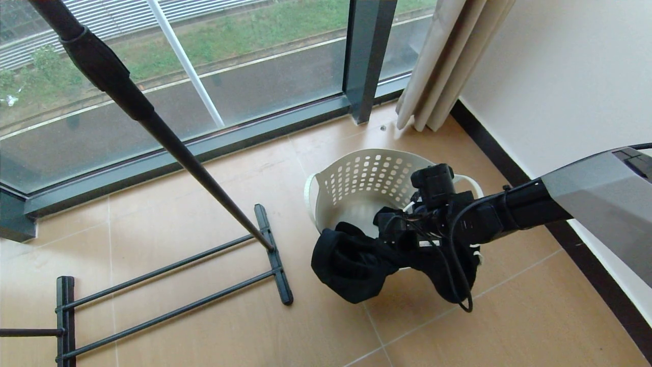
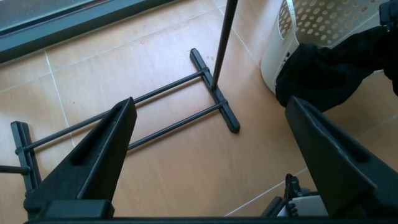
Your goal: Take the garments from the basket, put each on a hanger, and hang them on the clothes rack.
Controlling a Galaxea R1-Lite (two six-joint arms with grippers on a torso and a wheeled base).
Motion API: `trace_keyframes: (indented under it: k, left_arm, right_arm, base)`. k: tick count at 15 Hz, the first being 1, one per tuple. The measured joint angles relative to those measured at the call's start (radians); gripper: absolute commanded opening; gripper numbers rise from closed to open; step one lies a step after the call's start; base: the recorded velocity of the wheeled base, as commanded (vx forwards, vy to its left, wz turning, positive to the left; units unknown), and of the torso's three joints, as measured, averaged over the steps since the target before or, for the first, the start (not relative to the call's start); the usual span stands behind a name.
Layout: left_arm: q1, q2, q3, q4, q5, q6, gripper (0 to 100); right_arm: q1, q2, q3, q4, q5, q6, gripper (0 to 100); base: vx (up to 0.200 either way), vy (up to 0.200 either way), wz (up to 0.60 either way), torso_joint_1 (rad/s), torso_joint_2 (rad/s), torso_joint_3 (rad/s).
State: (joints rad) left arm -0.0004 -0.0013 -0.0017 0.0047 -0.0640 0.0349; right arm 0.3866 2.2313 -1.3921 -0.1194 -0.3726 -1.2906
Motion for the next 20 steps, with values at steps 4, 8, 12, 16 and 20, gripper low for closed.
trace_keyframes:
  k: [4,8,12,16,20]
  left_arm:
    - [-0.001,0.0,0.0,0.0,0.0,0.0,100]
    - [0.0,0.0,0.0,0.0,0.0,0.0,100]
    - [-0.001,0.0,0.0,0.0,0.0,0.0,100]
    - [-0.001,0.0,0.0,0.0,0.0,-0.002,100]
    - [-0.001,0.0,0.0,0.0,-0.002,0.0,100]
  right_arm:
    - [-0.001,0.01,-0.011,-0.002,0.001,0.004,0]
    - [-0.001,0.01,-0.015,-0.011,0.006,0.013,0]
    - [-0.001,-0.042,0.024,-0.058,0.01,0.019,0]
    - [-0.001,-0.184,0.152,-0.074,0.022,0.069,0]
    - [0.0,-0.402,0.317,-0.073,0.07,0.221,0]
  base:
    - [0.0,0.0,0.0,0.0,0.0,0.0]
    - [0.0,0.0,0.0,0.0,0.0,0.0]
    - [0.0,0.0,0.0,0.0,0.0,0.0]
    - [0.0,0.0,0.0,0.0,0.0,0.0]
    - [0.0,0.0,0.0,0.0,0.0,0.0]
